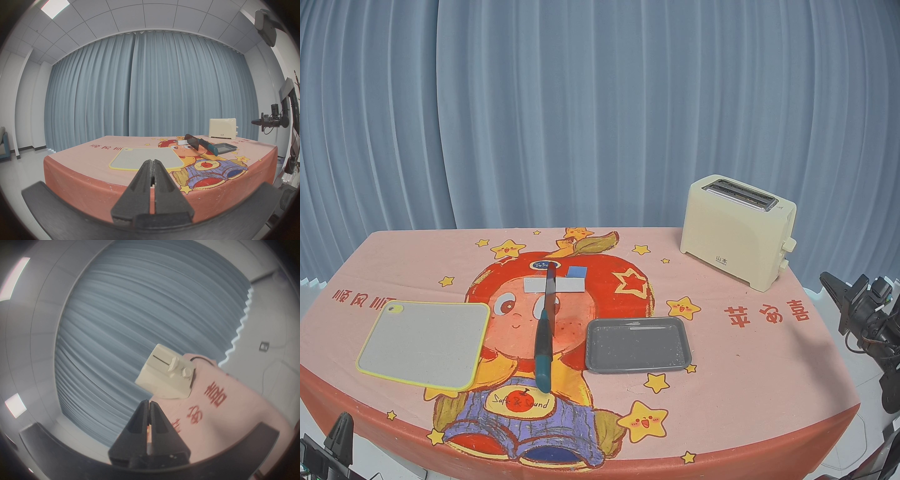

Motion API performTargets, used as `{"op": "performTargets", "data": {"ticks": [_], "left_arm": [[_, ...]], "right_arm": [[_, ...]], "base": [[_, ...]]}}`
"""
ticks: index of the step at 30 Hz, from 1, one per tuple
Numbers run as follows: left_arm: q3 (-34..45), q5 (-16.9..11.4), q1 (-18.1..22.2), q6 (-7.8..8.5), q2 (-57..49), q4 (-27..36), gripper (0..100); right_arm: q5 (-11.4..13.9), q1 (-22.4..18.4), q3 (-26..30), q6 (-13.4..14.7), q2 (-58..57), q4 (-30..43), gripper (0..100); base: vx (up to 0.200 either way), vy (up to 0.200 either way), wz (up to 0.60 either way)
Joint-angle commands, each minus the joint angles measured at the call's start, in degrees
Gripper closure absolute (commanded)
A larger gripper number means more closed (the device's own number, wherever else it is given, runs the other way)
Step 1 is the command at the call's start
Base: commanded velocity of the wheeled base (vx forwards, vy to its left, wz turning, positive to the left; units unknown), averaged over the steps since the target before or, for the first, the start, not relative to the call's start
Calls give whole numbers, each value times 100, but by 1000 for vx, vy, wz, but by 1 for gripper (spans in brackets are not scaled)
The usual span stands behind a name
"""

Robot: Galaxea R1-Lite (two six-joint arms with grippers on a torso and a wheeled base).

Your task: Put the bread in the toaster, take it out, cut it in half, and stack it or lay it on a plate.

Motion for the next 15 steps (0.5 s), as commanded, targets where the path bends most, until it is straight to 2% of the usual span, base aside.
{"op": "performTargets", "data": {"ticks": [1, 4, 9, 15], "left_arm": [[101, -2, 2, -1, -93, 0, 100], [101, -2, 2, -1, -93, -9, 100], [101, -2, 2, -1, -93, 0, 100], [101, -2, 2, -1, -93, -9, 100]], "right_arm": [[-10, 380, 466, 1059, -1171, -43, 100], [-45, 310, 466, 1121, -1224, -43, 100], [-335, 222, 466, 1077, -1171, -43, 100], [-379, 240, 466, 1059, -1215, -43, 100]], "base": [[0, 0, 0], [0, 0, 0], [0, 0, 0], [0, 0, 0]]}}
